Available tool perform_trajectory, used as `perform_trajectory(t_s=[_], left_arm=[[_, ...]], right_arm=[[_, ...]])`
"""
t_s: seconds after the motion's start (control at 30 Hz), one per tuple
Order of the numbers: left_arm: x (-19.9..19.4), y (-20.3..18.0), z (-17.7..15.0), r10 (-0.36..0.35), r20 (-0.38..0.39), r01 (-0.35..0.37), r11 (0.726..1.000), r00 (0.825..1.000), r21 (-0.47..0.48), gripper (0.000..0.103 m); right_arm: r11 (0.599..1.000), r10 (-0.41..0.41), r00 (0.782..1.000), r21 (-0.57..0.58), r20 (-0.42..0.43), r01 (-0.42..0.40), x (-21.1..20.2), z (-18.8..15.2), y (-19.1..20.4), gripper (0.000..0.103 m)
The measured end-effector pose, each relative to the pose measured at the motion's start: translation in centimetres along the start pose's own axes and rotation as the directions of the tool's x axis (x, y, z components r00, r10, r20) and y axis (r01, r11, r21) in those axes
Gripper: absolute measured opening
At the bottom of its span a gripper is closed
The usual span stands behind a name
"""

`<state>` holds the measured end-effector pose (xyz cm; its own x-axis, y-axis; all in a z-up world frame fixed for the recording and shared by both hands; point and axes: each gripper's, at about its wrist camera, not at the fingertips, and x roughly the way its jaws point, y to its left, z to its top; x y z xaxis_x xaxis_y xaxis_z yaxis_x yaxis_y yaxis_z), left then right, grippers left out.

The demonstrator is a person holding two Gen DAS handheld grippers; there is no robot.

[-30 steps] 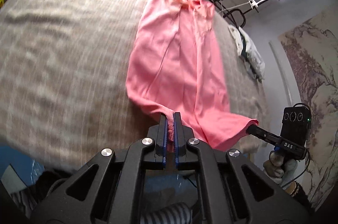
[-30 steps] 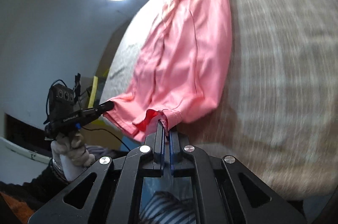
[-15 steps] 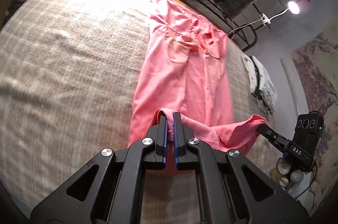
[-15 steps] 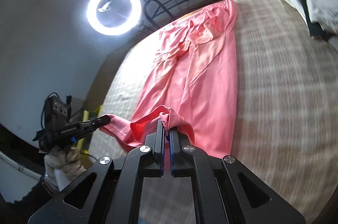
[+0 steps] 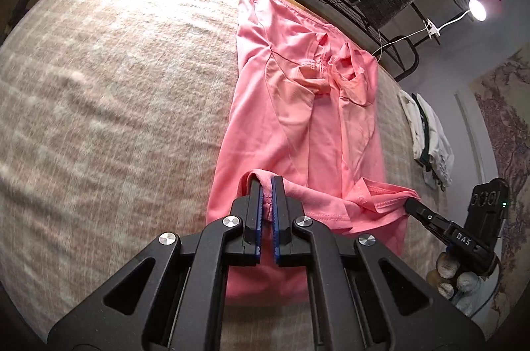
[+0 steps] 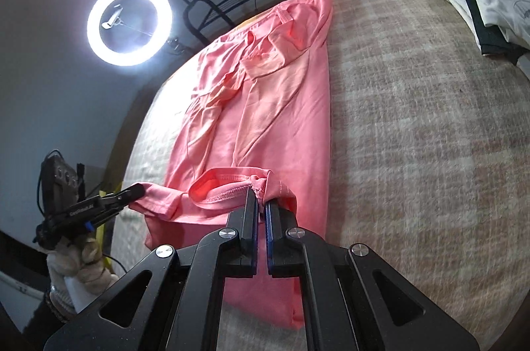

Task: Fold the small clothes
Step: 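Lift the hem with both tools and fold it toward the collar, then open both tools and withdraw them from the folded hem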

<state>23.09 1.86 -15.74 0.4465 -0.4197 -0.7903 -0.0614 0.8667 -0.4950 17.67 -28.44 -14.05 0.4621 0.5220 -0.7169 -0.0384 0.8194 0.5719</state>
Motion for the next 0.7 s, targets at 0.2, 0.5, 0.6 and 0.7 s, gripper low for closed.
perform_trajectory(t_s=[0.2,0.5,0.6,0.7], left_arm=[[1.3,-0.1,1.2,0.02,0.033,-0.02,1.0,0.999,0.003,0.002],[-0.4,0.8,1.2,0.077,0.093,-0.081,0.996,0.993,0.036,0.044],[-1.8,1.1,0.9,0.042,0.103,-0.05,0.996,0.994,0.077,0.045],[-1.9,0.6,0.0,0.024,0.033,-0.029,0.983,0.999,0.181,0.045]], right_arm=[[0.999,-0.029,1.0,-0.014,0.012,0.029,1.2,0.8,0.1,0.002],[0.987,-0.091,0.995,-0.129,0.038,0.095,0.1,1.3,1.0,0.005],[0.983,-0.04,0.999,-0.179,0.02,0.043,-0.9,0.2,1.6,0.005],[0.971,-0.014,0.999,-0.24,-0.042,0.004,-0.2,-1.2,2.2,0.005]])
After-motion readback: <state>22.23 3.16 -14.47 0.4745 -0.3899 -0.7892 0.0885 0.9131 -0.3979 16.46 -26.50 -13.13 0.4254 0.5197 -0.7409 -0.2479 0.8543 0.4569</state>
